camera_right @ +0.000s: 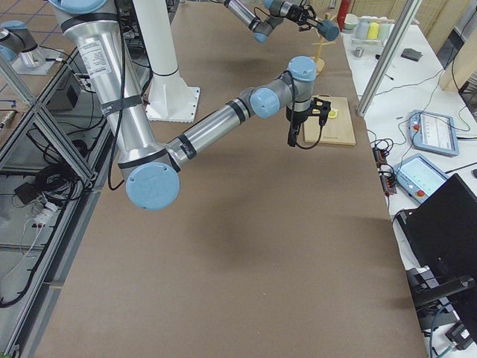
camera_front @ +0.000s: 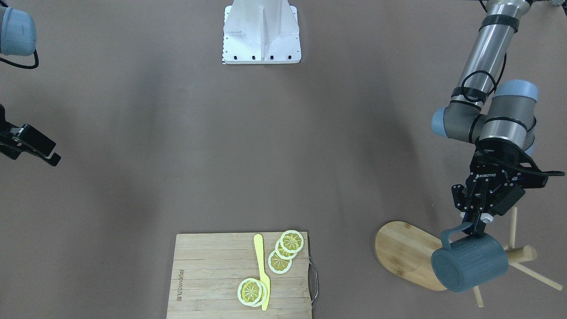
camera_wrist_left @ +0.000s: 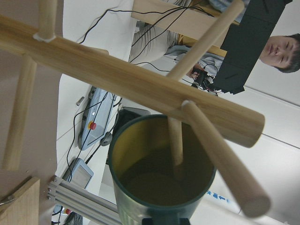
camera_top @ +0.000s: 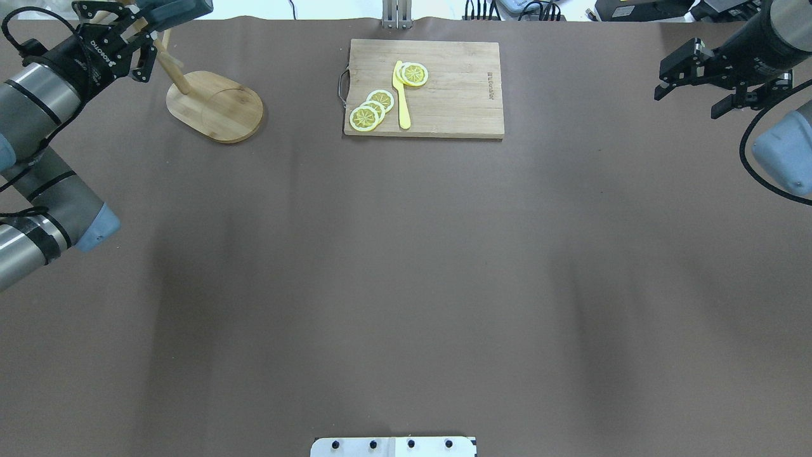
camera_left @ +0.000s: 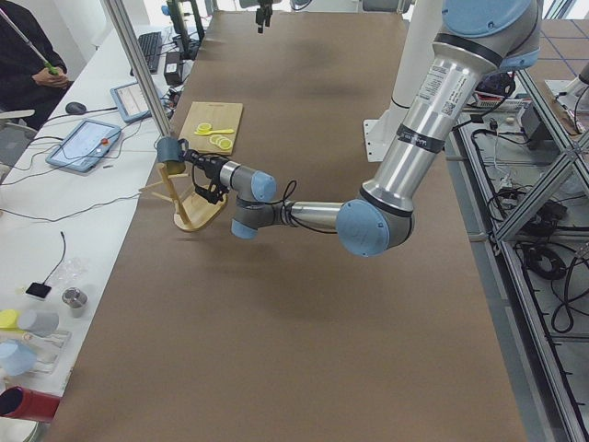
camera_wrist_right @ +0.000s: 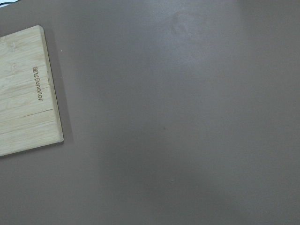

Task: Hang cup on storage rack
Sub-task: 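Hook the mug handle over a rack dowel peg with the left gripper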

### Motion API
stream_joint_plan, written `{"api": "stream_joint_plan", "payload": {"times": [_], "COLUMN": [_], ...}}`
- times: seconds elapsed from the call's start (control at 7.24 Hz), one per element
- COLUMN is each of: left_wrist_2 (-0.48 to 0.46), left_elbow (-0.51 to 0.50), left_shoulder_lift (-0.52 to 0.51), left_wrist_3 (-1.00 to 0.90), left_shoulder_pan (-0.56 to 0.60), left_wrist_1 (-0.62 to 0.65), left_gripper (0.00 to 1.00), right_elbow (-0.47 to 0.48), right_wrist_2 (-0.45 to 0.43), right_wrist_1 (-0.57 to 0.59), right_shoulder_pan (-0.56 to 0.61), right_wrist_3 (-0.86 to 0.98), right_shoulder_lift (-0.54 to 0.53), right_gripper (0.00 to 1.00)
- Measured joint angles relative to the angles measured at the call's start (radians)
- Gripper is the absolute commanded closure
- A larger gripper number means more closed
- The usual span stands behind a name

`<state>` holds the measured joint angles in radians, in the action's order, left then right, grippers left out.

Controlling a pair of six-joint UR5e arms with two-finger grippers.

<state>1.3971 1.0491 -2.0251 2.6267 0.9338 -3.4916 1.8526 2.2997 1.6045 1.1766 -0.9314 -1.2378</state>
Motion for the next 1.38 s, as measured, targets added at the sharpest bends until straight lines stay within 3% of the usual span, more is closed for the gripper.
{"api": "stream_joint_plan", "payload": {"times": [0.97,1.1,1.24,1.38], "left_wrist_2": [0.003,0.002,0.004,0.015], "left_elbow": [-0.001,-0.001,-0.001,-0.001], "left_shoulder_lift": [0.022,0.023,0.023,0.023], "left_wrist_3": [0.033,0.034,0.034,0.033], "left_shoulder_pan": [-0.001,-0.002,-0.003,-0.003], "left_wrist_1": [-0.021,-0.021,-0.020,-0.020], "left_gripper": [1.00,0.89,0.67,0.61], "right_elbow": [-0.003,-0.003,-0.003,-0.003], "right_wrist_2": [0.004,0.004,0.004,0.004], "right_wrist_1": [0.000,0.000,0.000,0.000], "right_shoulder_pan": [0.000,-0.001,-0.002,-0.002], "right_wrist_3": [-0.001,-0.002,-0.003,-0.006], "right_shoulder_lift": [0.010,0.010,0.011,0.012], "right_gripper": [0.00,0.00,0.00,0.00]}}
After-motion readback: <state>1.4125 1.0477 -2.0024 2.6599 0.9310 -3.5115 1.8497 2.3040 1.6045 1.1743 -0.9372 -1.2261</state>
